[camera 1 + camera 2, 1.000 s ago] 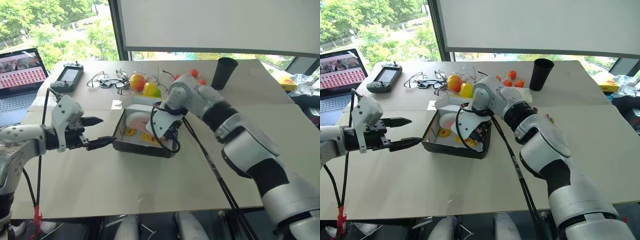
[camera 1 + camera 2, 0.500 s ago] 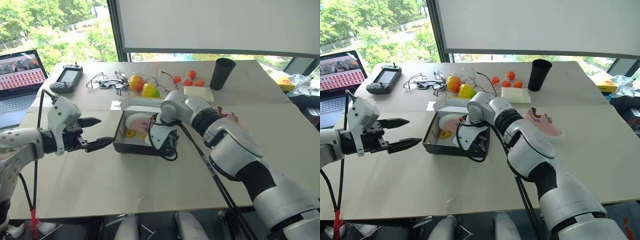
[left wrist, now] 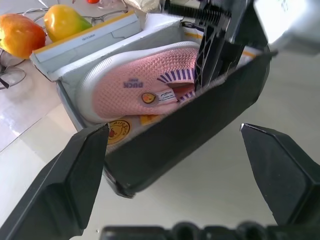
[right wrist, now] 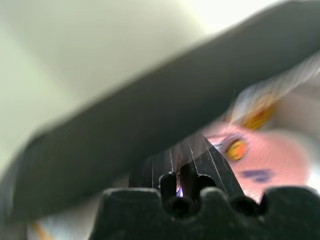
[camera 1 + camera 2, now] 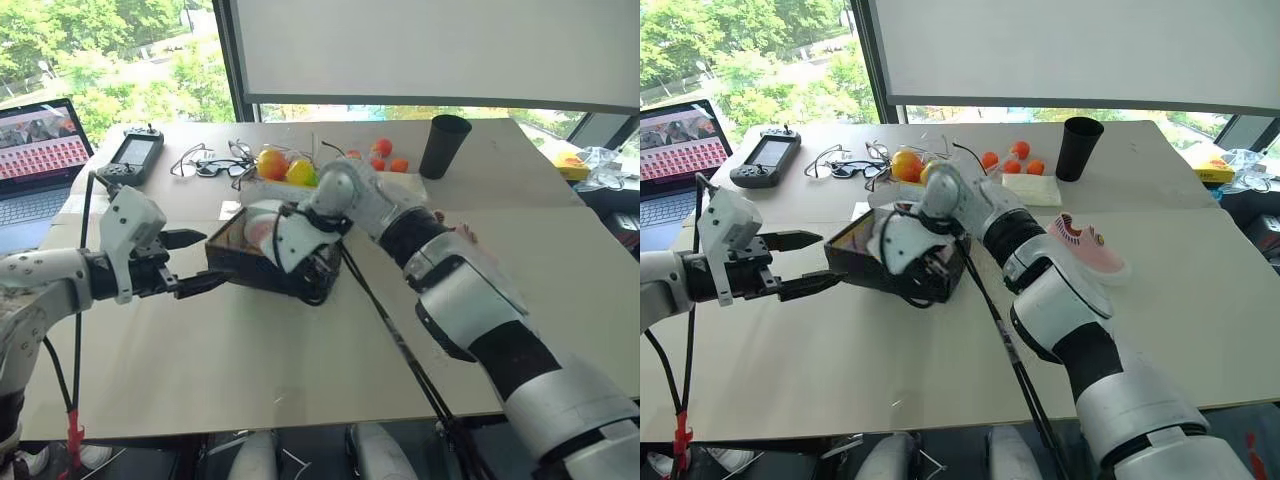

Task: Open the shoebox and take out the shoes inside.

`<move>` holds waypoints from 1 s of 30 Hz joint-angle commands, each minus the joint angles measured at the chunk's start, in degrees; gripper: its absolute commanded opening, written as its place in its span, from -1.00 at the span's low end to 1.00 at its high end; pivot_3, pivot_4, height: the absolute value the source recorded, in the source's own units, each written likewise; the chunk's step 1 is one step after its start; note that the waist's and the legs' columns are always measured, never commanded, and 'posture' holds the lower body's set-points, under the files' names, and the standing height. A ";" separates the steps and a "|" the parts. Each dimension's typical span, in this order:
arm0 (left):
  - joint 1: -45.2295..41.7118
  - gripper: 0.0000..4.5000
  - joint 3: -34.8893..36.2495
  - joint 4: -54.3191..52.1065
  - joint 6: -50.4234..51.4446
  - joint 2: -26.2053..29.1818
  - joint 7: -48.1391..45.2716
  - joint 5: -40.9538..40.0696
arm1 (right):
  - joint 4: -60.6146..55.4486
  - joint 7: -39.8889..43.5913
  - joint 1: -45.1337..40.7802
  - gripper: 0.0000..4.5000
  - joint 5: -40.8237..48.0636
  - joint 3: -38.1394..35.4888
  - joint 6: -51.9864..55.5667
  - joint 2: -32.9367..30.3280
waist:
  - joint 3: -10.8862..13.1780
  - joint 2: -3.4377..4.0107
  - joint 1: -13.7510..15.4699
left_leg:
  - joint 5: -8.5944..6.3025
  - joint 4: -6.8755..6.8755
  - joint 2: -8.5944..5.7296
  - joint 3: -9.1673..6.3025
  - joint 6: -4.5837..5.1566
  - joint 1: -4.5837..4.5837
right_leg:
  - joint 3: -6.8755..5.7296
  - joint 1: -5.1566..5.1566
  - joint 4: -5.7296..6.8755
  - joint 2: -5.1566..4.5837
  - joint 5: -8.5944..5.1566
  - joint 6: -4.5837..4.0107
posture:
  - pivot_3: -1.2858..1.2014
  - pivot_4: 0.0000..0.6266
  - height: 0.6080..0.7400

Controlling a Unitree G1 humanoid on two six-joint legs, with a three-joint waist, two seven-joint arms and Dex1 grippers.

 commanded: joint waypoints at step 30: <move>-13.19 1.00 -6.64 9.13 -5.21 0.52 -3.94 5.34 | -33.24 -3.92 16.90 -0.97 -8.47 12.57 -12.49 -19.01 | -0.07 -0.13 1.30 | 0.07 0.14 -0.11 0.07 -0.08 0.05 | -0.03 0.13 0.00 -0.09 -0.07 0.04 | 0.03 -0.52 0.74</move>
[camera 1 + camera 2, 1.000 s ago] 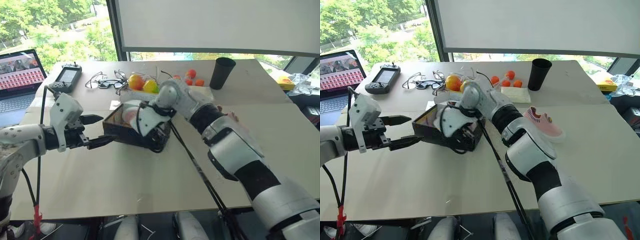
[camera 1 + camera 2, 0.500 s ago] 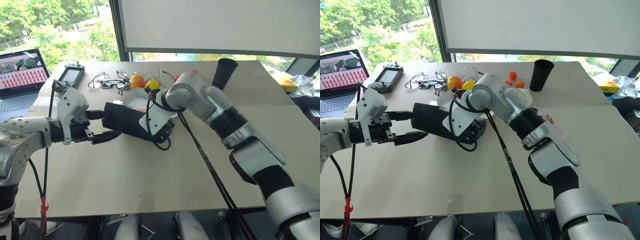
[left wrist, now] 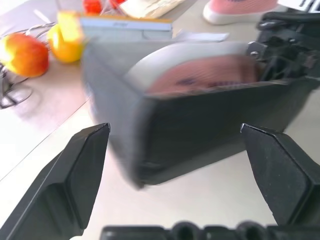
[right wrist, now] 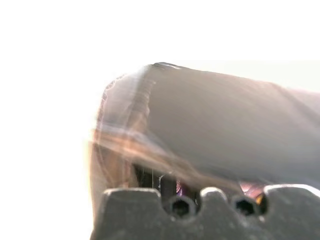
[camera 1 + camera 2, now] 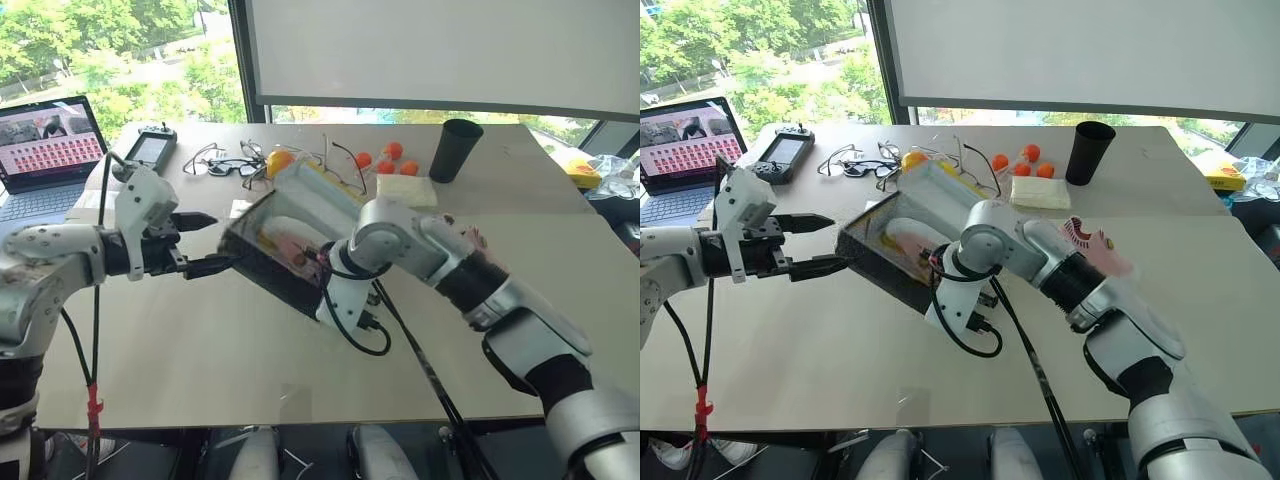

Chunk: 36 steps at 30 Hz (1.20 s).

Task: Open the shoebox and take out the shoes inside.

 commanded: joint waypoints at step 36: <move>2.04 1.00 -2.38 -5.25 0.46 -4.67 2.60 0.31 | 19.70 -10.11 -22.80 -0.97 8.80 -19.15 31.45 12.39 | 0.03 0.03 -0.30 | -0.01 -0.08 0.02 -0.03 -0.01 -0.18 | -0.03 -0.19 -0.03 0.00 -0.01 -0.06 | 0.03 -0.52 0.74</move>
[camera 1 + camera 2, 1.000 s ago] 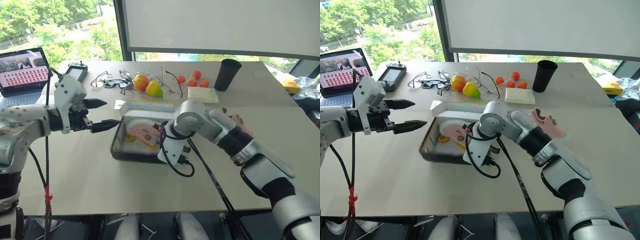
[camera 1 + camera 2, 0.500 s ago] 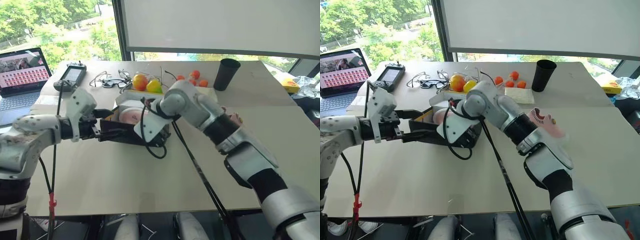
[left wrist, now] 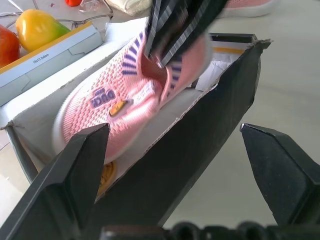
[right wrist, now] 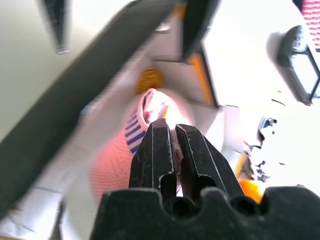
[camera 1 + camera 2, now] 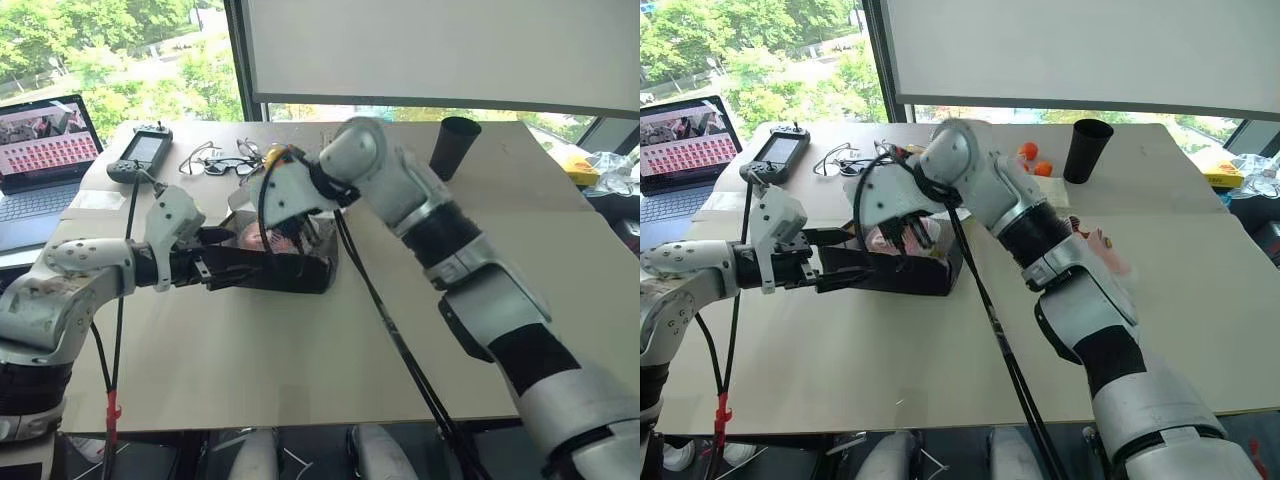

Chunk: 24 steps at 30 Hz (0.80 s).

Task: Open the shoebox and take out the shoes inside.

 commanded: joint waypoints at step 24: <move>1.38 1.00 12.78 -8.88 7.58 5.15 2.02 -9.67 | 14.27 7.98 -12.34 -0.97 6.93 -13.78 9.44 -24.66 | 0.19 0.17 -0.83 | 0.00 -0.04 -0.07 0.03 0.00 -0.29 | 0.00 -0.23 -0.09 -0.09 -0.01 0.01 | 0.03 -0.52 0.74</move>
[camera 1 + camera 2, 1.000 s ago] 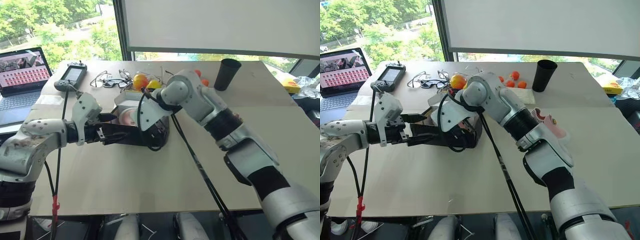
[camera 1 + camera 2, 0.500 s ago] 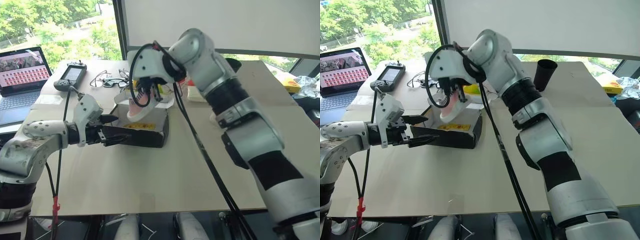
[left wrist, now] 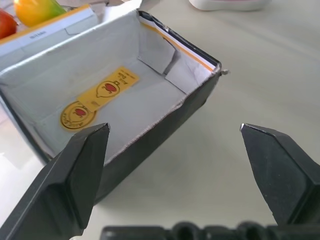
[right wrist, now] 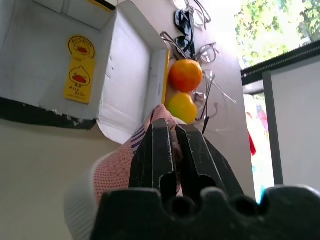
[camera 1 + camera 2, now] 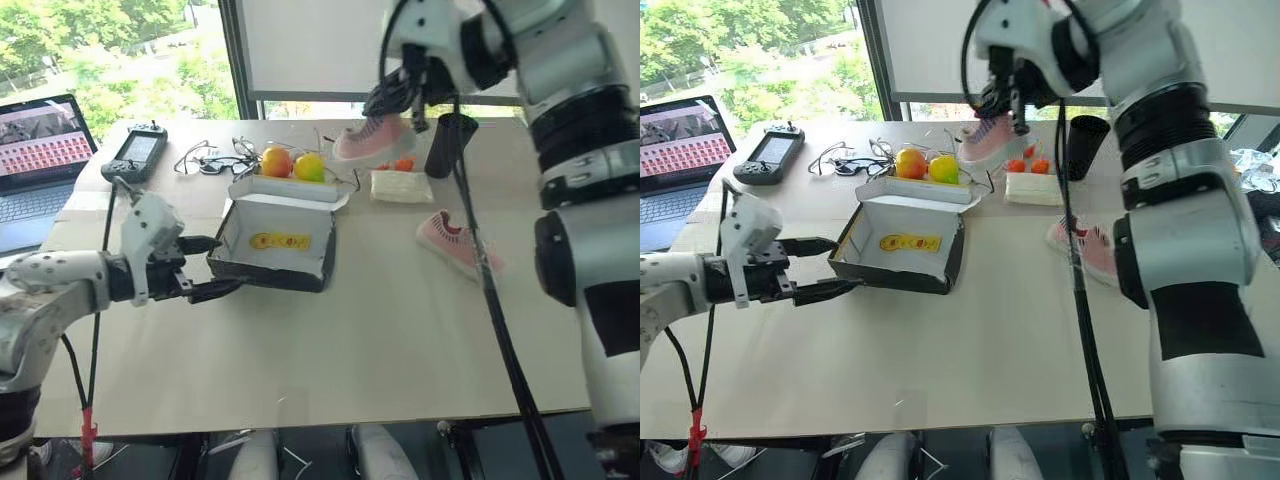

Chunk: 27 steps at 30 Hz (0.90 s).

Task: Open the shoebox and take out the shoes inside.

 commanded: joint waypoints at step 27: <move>-11.55 1.00 -2.56 8.74 -3.07 -1.33 -0.84 -1.49 | -52.90 -8.63 44.09 0.81 20.57 -18.69 48.16 -17.28 | 0.10 0.14 0.49 | 0.00 0.13 -0.04 0.05 0.03 0.02 | 0.07 0.13 0.01 0.01 -0.04 0.09 | 0.03 -0.52 0.74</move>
